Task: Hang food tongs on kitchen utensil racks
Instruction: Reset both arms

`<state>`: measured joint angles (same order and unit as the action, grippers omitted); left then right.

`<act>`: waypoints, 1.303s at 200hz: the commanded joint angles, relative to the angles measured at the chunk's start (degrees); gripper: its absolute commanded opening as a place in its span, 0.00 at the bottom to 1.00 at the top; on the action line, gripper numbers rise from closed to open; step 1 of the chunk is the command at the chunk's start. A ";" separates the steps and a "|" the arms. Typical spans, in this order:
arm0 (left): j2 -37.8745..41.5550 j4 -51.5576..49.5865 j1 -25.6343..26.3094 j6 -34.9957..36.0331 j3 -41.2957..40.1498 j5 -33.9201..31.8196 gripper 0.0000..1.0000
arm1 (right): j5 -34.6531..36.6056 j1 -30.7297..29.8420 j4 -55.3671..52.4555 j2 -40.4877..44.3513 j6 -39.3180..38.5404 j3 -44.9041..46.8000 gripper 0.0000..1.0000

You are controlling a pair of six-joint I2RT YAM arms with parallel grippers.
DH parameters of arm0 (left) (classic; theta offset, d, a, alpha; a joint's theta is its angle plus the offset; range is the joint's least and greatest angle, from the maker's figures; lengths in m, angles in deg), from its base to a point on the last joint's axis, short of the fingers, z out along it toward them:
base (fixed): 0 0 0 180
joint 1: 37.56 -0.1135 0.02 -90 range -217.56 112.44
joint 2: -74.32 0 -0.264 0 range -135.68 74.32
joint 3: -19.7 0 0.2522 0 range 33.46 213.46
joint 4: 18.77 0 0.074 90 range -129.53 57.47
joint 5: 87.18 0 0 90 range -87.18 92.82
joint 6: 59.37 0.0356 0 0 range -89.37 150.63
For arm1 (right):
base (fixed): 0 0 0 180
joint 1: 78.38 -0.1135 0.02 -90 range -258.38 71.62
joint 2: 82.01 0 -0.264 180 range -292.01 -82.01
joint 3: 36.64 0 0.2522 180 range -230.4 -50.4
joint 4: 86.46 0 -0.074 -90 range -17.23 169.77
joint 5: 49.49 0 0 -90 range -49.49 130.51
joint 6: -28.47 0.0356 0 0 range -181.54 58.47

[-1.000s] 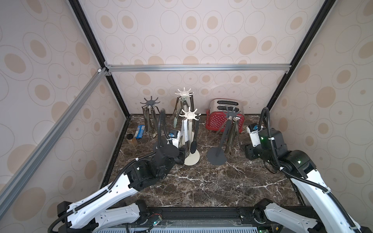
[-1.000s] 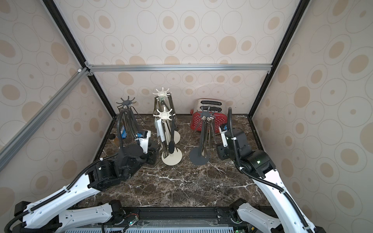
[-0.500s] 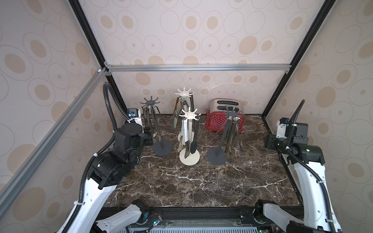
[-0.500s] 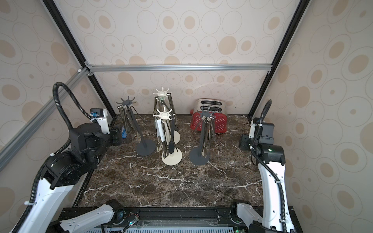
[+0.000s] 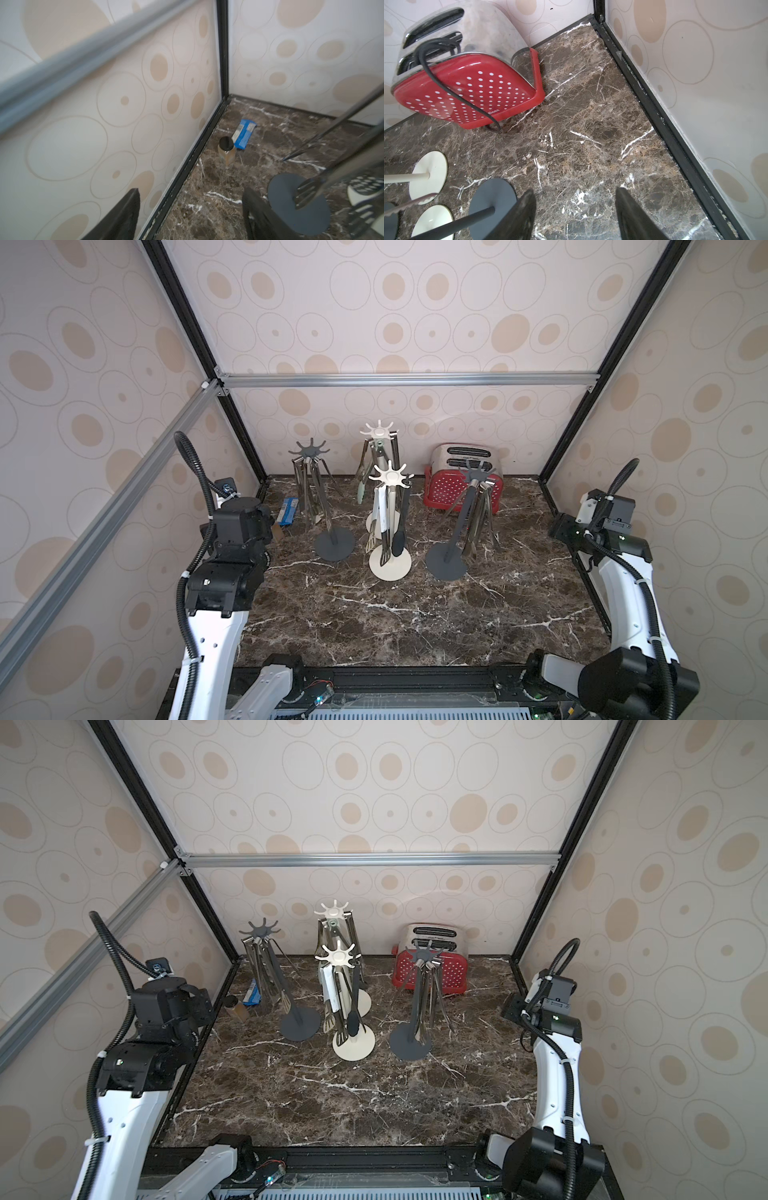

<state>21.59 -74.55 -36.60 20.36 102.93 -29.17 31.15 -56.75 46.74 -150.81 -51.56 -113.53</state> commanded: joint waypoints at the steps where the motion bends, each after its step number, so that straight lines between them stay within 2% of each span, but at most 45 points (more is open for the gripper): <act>1: 0.59 11.28 -1.69 -1.30 -8.05 4.23 0.83 | -0.80 0.82 9.12 -1.13 -0.86 4.01 0.64; 24: 2.14 20.28 -3.94 -4.15 -16.56 3.79 0.93 | 0.62 0.96 17.96 -2.24 -2.73 10.20 0.65; 44: 1.78 26.31 -7.27 -7.10 -22.29 5.55 0.94 | 2.00 0.91 28.31 -2.06 -3.71 17.46 0.66; 68: 0.99 34.44 -7.55 -7.60 -28.62 3.70 0.95 | 2.75 0.96 39.44 -1.58 -4.56 25.06 0.67; 93: -1.56 43.74 -7.63 -7.04 -34.70 2.49 0.97 | 2.90 0.95 45.41 -1.88 -4.58 29.58 0.67; 134: -6.35 64.42 -7.63 -3.48 -46.25 7.34 0.99 | 0.41 0.94 52.19 0.13 -4.49 33.66 0.67; 167: -11.66 73.21 -7.63 -4.99 -50.25 12.16 0.99 | -2.79 0.83 55.01 3.31 -2.32 37.04 0.67; 193: -18.13 84.77 -7.63 -6.06 -53.79 15.39 0.99 | -4.76 0.84 55.37 5.54 0.16 39.17 0.67; 199: -18.44 84.43 -7.63 -5.80 -53.51 16.74 0.99 | -5.11 0.76 55.58 5.67 0.73 39.53 0.67; 227: -21.04 86.63 -7.63 -2.15 -52.03 19.68 0.99 | -5.98 -0.27 58.32 4.06 2.05 41.74 0.67; 260: -29.54 98.89 -7.63 1.38 -52.75 24.08 0.99 | -3.19 -4.97 68.72 -0.83 1.34 45.13 0.66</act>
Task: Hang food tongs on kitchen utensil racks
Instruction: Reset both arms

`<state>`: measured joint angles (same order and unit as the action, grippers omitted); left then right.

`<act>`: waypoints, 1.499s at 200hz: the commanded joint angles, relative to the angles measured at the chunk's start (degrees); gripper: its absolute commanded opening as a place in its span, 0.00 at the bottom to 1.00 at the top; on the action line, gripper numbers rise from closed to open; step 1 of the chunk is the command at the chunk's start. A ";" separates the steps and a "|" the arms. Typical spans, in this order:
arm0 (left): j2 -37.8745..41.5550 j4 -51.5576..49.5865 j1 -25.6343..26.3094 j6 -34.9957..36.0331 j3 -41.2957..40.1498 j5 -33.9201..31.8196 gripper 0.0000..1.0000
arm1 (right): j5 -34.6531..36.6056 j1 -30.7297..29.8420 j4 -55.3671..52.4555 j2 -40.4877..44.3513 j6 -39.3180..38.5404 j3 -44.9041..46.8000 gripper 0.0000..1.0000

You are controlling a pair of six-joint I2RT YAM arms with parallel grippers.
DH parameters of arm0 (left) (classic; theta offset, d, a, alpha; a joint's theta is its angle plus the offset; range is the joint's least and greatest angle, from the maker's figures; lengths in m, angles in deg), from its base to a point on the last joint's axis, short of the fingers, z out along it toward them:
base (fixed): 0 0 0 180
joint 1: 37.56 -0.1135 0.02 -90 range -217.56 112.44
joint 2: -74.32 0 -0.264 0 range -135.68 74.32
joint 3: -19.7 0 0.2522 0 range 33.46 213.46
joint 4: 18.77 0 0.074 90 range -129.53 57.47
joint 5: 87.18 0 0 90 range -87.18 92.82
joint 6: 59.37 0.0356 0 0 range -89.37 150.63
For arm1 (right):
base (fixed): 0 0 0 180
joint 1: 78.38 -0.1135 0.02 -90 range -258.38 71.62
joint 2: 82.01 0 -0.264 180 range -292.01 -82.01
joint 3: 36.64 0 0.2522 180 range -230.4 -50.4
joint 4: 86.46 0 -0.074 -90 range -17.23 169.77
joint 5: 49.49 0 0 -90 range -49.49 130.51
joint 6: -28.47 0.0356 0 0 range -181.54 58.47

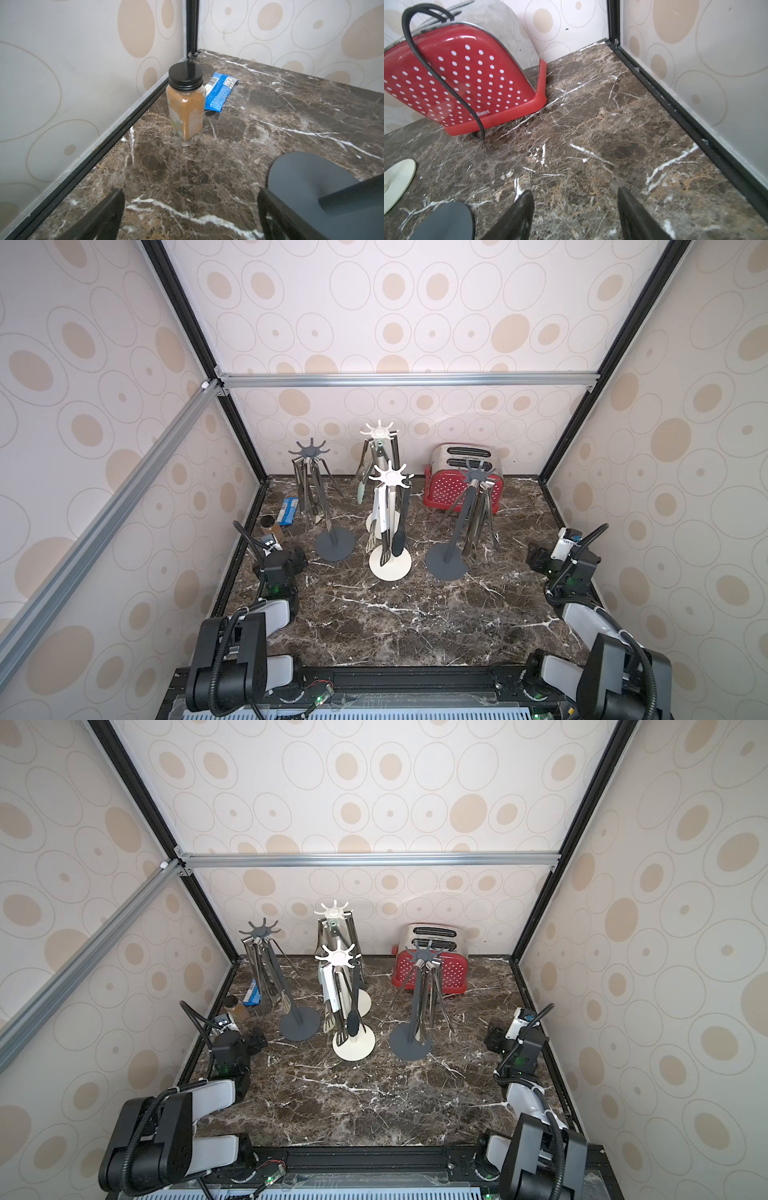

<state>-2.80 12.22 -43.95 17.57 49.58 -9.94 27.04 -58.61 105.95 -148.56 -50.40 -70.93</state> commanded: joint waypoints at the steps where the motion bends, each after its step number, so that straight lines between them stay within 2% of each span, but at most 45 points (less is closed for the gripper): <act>1: -5.28 12.20 -0.29 4.31 0.68 5.24 0.99 | 1.00 -3.27 9.90 -3.21 0.10 2.65 0.66; 17: -5.59 8.70 -0.12 5.81 2.38 9.14 0.99 | 2.86 -6.73 17.58 -6.64 -1.56 4.31 0.67; 39: -11.20 12.16 -0.08 7.72 3.77 14.33 0.99 | 3.57 -10.52 26.52 -10.56 -3.12 5.60 0.67; 64: -11.04 9.31 0.41 8.42 5.08 14.37 0.99 | 7.23 -16.45 38.63 -18.03 -8.51 8.12 0.66; 80: -11.07 9.03 0.42 8.40 5.21 14.29 0.99 | 10.35 -19.93 42.33 -22.21 -11.79 7.68 0.66; 90: -11.11 8.82 0.47 8.49 5.37 14.00 0.99 | 12.28 -21.93 39.45 -22.74 -13.78 5.91 0.66; 108: -11.04 6.72 1.30 8.83 6.37 12.36 0.99 | 14.66 -23.83 25.08 -20.67 -15.61 0.24 0.66; 131: -11.12 4.33 3.14 9.84 7.68 8.60 0.99 | 20.18 -23.76 20.55 -21.82 -12.70 -3.25 0.65; 166: -11.09 3.37 3.54 10.34 8.14 8.01 0.99 | 19.01 -22.84 18.77 -21.87 -11.88 -4.02 0.69; 169: -11.11 3.29 3.55 10.33 8.14 8.01 0.99 | 18.99 -22.85 19.00 -21.90 -11.91 -3.99 0.73; 170: -11.11 3.35 3.52 10.33 8.14 8.01 0.99 | 19.01 -22.80 19.09 -21.95 -11.86 -3.92 0.87; 171: -11.12 3.38 3.51 10.33 8.09 8.01 0.99 | 19.01 -22.78 19.13 -21.91 -11.98 -3.91 0.94; 175: -11.11 3.41 3.49 10.33 8.14 8.00 0.99 | 18.95 -22.76 19.41 -21.83 -11.98 -3.73 1.00; 299: -11.10 3.41 3.57 10.34 8.18 7.89 0.99 | 18.74 -22.68 18.30 -22.20 -11.77 -4.49 1.00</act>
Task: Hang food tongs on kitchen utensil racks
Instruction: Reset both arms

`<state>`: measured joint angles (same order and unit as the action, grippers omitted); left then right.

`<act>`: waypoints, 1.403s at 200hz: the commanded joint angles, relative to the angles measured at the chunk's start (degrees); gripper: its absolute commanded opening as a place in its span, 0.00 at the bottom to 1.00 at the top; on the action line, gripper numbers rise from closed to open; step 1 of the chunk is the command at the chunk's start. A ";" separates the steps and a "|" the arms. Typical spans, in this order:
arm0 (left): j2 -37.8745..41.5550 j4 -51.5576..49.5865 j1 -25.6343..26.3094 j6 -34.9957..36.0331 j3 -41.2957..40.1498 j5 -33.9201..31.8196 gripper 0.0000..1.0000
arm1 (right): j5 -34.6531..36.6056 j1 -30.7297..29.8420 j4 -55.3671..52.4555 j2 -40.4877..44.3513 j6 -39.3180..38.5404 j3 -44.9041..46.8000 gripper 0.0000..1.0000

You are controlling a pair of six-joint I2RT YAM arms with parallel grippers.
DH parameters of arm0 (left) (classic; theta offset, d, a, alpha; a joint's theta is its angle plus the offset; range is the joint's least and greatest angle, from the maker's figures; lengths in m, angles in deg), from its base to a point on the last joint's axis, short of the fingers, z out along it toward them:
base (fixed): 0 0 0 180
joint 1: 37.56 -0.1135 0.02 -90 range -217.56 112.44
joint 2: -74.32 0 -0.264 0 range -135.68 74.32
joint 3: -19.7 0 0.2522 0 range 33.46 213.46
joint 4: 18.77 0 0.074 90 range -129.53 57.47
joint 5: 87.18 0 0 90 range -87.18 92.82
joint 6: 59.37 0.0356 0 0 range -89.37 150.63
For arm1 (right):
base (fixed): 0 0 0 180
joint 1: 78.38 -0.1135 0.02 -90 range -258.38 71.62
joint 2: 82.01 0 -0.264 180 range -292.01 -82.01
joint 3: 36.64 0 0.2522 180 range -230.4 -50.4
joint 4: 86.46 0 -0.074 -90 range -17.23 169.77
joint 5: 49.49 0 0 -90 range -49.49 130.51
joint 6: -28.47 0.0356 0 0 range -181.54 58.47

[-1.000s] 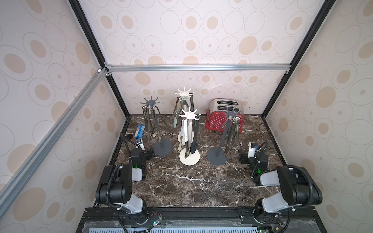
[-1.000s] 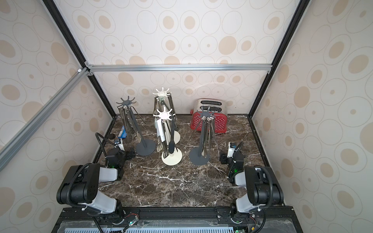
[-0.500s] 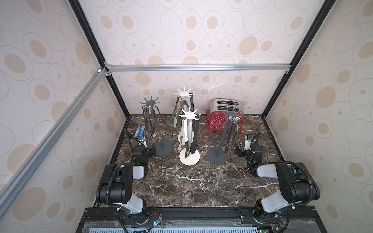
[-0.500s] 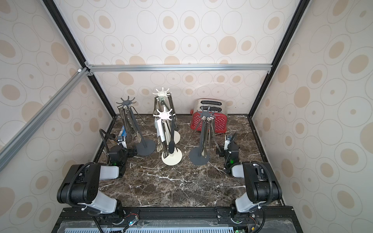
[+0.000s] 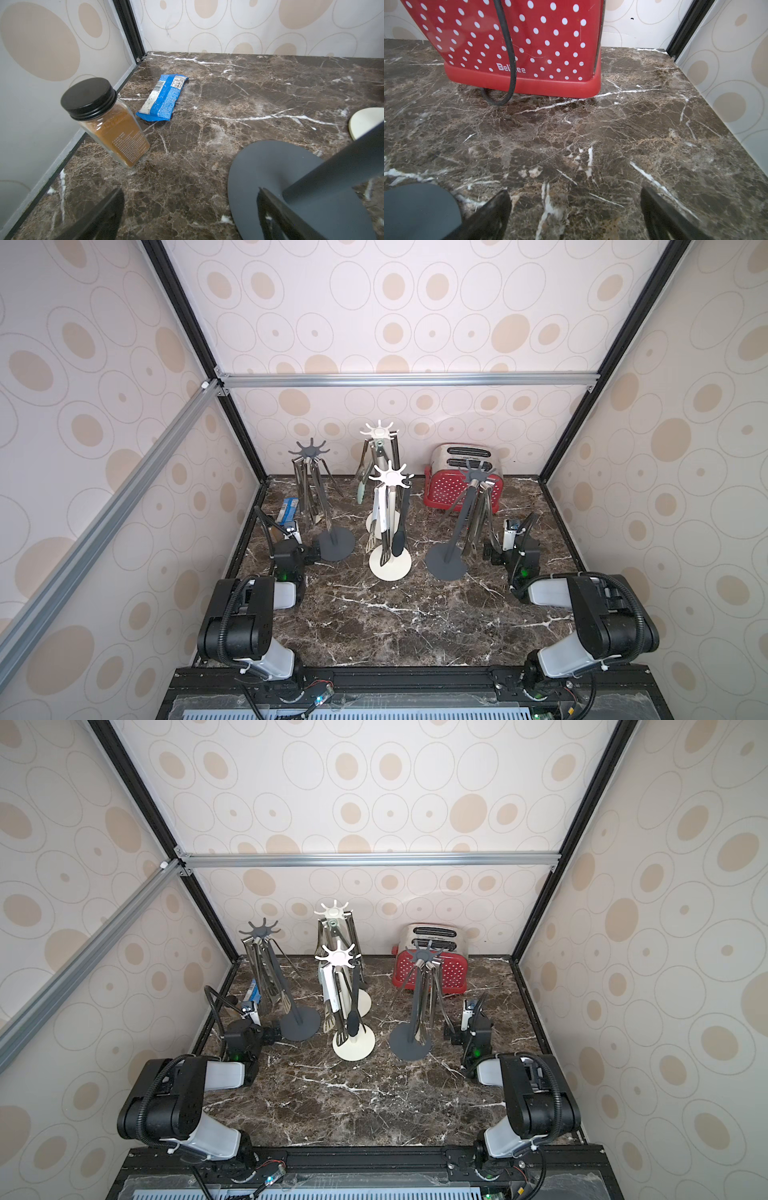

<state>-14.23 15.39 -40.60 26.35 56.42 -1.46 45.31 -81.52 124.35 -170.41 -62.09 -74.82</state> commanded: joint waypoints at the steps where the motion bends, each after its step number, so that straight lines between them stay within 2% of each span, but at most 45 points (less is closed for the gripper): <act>1: 0.32 0.24 0.28 1.59 1.32 -0.57 0.99 | 0.43 0.19 -0.10 -0.36 -0.07 -0.61 1.00; 117: 0.33 0.18 0.15 1.57 1.38 -0.61 0.99 | 0.52 0.20 1.41 0.57 -0.40 0.66 1.00; 128: 0.31 0.24 0.23 1.55 1.32 -0.59 0.99 | 4.37 -1.18 6.45 2.61 -1.12 3.19 0.99; 135: 0.31 0.24 0.16 1.55 1.36 -0.58 0.99 | 6.96 -2.31 3.88 6.14 -1.67 3.83 0.99; 143: 0.32 0.21 0.26 1.60 1.36 -0.61 0.99 | 5.41 -2.37 -2.02 11.04 -1.40 3.80 0.99; 150: 0.39 0.22 0.24 1.55 1.34 -0.52 0.99 | 4.10 -2.36 -2.34 12.58 -1.80 4.59 0.99; 159: 0.32 0.14 0.24 1.55 1.35 -0.63 0.99 | 4.72 -2.34 3.73 10.27 -1.21 6.76 0.99; 169: 0.33 0.13 0.24 1.69 1.37 -0.69 0.99 | 8.35 -1.95 10.17 4.05 0.50 6.63 0.98; 182: 0.32 0.08 0.27 1.55 1.38 -0.65 0.99 | 8.62 -1.28 11.27 -1.76 0.11 3.43 0.98; 202: 0.31 0.18 0.29 1.67 1.38 -0.65 0.99 | 2.91 -2.61 4.46 8.30 -3.08 5.86 0.98; 214: 0.31 0.06 0.30 1.59 1.38 -0.65 0.99 | 4.24 -2.44 5.38 11.82 -1.77 8.10 0.98; 257: 0.38 0.07 0.24 1.64 1.43 -0.75 0.99 | 7.48 -1.18 14.25 0.89 0.88 7.47 0.98; 280: 0.28 -0.02 0.29 1.64 1.46 -0.69 0.99 | 7.46 -1.09 13.57 1.12 1.01 7.40 0.98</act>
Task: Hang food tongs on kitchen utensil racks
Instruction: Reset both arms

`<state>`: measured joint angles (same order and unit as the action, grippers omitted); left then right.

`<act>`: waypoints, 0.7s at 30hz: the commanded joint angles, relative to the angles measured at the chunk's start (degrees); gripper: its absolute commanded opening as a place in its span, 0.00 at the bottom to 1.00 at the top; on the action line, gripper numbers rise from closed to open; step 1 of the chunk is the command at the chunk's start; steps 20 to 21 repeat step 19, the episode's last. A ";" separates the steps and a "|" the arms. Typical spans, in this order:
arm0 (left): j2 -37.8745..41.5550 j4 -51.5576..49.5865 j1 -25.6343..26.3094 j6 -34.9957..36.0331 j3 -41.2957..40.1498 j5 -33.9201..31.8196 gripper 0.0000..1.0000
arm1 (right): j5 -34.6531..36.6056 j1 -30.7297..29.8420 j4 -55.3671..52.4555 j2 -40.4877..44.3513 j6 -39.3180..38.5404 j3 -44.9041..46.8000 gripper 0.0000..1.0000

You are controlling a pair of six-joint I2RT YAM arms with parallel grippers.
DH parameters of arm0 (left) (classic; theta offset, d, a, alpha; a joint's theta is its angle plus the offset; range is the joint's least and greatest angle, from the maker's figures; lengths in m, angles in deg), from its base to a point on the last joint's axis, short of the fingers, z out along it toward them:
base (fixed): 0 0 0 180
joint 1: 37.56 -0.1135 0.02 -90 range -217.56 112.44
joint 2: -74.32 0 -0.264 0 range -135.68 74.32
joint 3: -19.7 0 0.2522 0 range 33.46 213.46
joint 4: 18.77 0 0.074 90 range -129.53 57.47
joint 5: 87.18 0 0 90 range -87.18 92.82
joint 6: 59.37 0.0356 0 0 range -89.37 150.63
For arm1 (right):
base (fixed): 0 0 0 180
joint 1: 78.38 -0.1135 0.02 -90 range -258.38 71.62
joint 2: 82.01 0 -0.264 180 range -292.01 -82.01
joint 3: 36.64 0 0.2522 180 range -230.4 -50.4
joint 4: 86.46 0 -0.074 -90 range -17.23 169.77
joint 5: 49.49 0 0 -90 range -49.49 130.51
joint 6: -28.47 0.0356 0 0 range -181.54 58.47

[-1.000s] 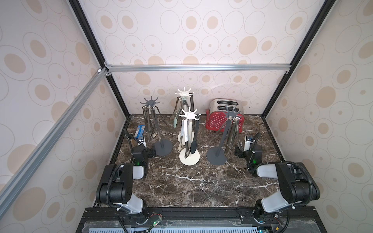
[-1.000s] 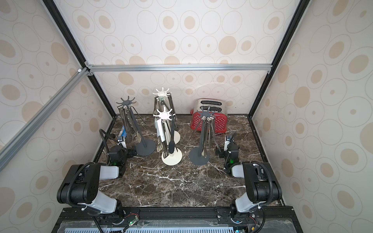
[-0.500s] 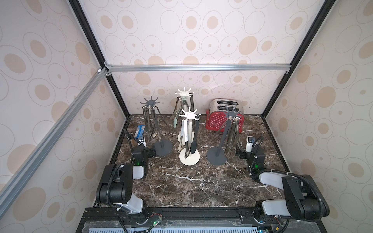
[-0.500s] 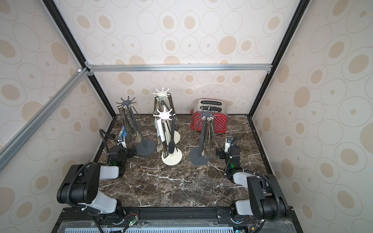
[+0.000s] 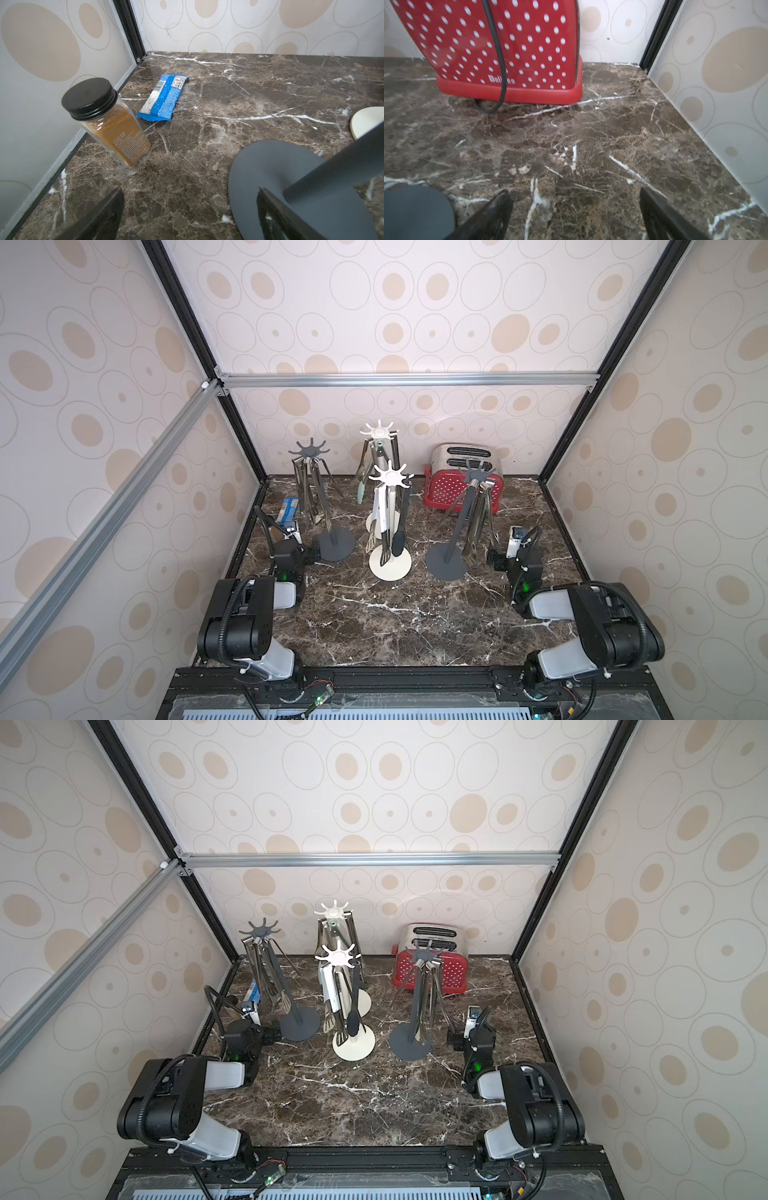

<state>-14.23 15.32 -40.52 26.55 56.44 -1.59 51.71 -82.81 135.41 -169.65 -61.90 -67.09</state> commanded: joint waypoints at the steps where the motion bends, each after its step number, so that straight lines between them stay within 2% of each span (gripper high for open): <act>1: 0.30 0.05 0.27 1.44 1.40 -0.63 0.99 | 1.12 0.20 2.27 0.44 0.85 -0.39 0.98; 21: 0.36 0.12 0.29 1.47 1.45 -0.62 0.99 | 1.33 0.29 -0.62 0.40 0.80 -2.07 0.98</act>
